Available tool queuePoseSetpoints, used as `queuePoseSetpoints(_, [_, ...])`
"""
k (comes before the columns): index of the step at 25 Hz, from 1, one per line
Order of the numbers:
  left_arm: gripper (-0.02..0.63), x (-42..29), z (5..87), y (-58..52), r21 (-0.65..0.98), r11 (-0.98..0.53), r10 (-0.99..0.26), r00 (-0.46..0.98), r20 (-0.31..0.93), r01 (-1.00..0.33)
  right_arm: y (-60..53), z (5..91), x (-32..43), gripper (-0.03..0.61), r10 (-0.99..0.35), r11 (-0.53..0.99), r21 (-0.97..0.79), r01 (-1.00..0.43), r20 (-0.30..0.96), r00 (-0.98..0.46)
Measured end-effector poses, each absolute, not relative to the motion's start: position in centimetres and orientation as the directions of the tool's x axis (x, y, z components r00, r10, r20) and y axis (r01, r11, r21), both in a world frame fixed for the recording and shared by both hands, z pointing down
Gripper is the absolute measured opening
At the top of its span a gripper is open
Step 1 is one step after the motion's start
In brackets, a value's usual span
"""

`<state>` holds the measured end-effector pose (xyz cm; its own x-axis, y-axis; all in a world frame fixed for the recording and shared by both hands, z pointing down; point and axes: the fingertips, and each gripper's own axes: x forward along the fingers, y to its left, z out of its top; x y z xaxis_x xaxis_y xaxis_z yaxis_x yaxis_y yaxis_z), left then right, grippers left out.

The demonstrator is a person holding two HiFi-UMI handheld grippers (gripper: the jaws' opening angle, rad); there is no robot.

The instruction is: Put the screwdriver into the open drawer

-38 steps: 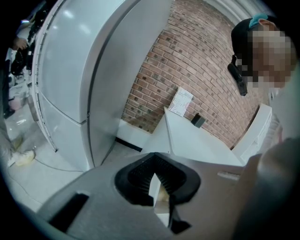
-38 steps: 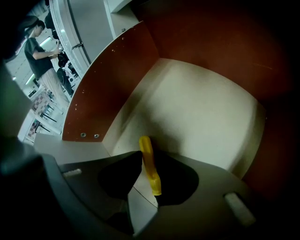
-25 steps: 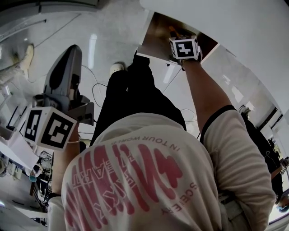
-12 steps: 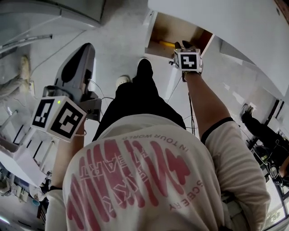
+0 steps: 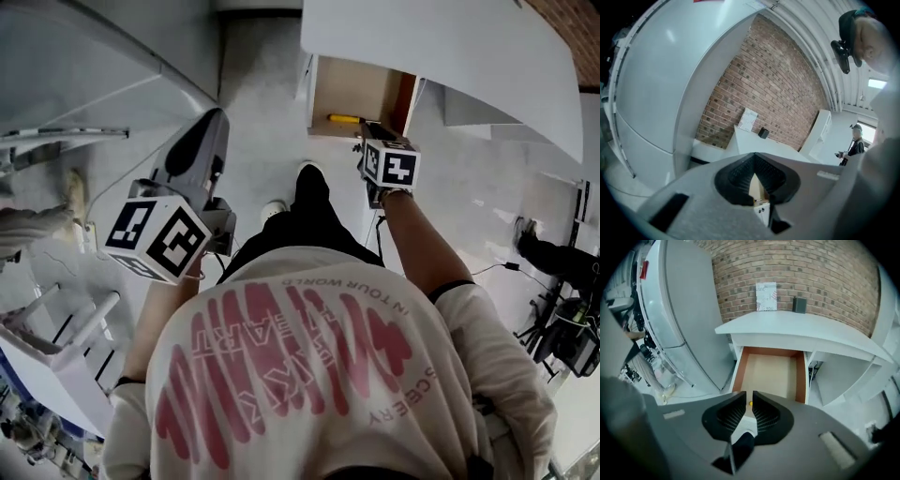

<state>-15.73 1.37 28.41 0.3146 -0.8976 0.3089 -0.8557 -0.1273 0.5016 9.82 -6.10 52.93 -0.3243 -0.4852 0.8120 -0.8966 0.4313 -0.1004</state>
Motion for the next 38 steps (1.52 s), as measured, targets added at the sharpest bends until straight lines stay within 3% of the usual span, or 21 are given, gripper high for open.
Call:
queuePoseSetpoints(3, [0.006,-15.4,26.8,1.8,0.493,-0.169,-0.902,0.335,0.272,-0.854,-5.0,49.8,9.8,0.02,-0.535,0.376,-0.143,-0.915,0.773,-0.341])
queuePoseSetpoints(9, [0.006,-15.0,23.5,2.9,0.502,-0.231,-0.909,0.369,0.194,-0.833,-3.2,43.2,9.1,0.009,-0.622,0.307,-0.263,-0.914,0.672,-0.402])
queuePoseSetpoints(19, [0.006,-10.9,17.3,4.3,0.435,-0.412,-0.87,0.487,0.073,-0.8,-2.0,27.2,8.7,0.009,-0.805,0.349,-0.368,-0.861,0.353,-0.477])
queuePoseSetpoints(27, [0.005,-7.5,14.7,5.0,0.356,-0.459,-0.863,0.504,0.039,-0.814,-1.7,16.2,11.2,0.009,-0.87,0.406,-0.396,-0.823,0.107,-0.481])
queuePoseSetpoints(32, [0.005,-5.8,13.7,4.1,0.344,-0.443,-0.878,0.479,0.023,-0.828,-2.3,12.9,12.2,0.009,-0.858,0.469,-0.329,-0.82,0.053,-0.512])
queuePoseSetpoints(38, [0.005,-3.0,13.4,3.0,0.359,-0.424,-0.884,0.466,0.037,-0.831,-3.2,12.1,13.8,0.009,-0.83,0.507,-0.312,-0.803,0.076,-0.553])
